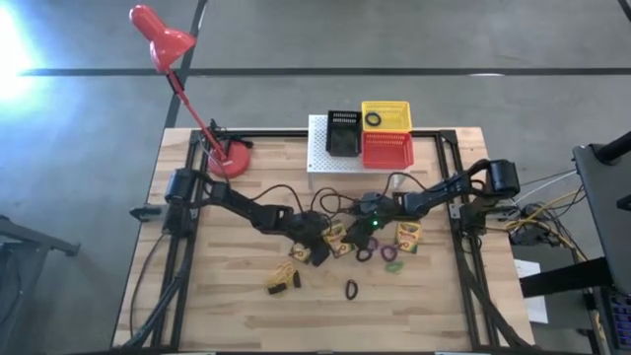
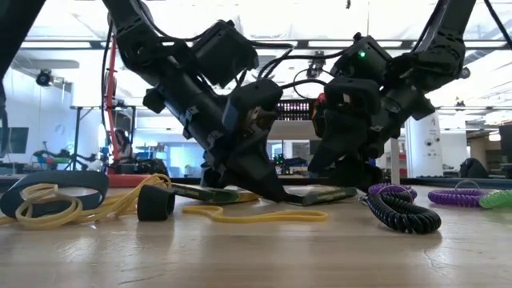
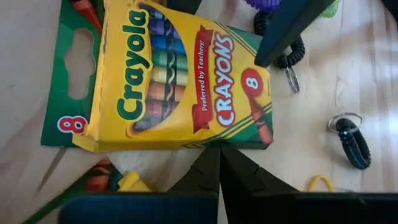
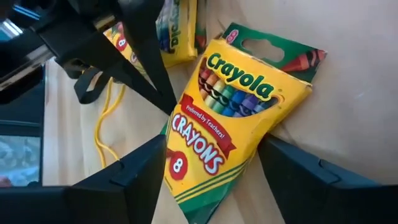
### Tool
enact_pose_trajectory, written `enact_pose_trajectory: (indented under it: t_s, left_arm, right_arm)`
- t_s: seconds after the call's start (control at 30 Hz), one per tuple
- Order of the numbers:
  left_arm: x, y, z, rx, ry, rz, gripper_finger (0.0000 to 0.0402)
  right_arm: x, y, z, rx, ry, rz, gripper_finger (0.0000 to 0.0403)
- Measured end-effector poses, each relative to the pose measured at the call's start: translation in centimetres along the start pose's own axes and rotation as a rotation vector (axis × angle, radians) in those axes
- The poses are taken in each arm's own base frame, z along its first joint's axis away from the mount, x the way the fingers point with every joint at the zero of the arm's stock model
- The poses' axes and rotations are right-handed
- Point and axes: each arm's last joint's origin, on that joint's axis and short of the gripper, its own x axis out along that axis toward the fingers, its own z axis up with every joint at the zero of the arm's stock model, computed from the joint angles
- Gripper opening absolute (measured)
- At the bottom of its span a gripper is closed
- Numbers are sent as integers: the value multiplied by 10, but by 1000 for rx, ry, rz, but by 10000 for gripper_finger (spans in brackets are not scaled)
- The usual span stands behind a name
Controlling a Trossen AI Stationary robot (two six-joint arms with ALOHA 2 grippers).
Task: Pick & Place Office Desk Supplies
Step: Put the middle crayon box into the black basket on the shelf
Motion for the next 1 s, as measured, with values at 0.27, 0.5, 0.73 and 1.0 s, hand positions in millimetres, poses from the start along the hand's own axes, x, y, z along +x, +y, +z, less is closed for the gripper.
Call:
enact_pose_trajectory:
  t_s: [0.27, 0.5, 0.73, 1.0]
  left_arm:
    - [1, -3, 7, 2, -84, -13, 6]
    - [2, -5, 13, 8, -132, 11, 6]
    - [2, -5, 16, 12, -156, 25, 6]
    - [-19, -9, 25, 2, -157, 79, 6]
  right_arm:
    - [-9, 4, 5, -50, -80, -76, 196]
    - [-10, -1, 2, -50, -100, -147, 120]
    - [-11, -5, -2, -59, -110, -189, 43]
    - [-25, -8, -12, -60, -170, -251, 13]
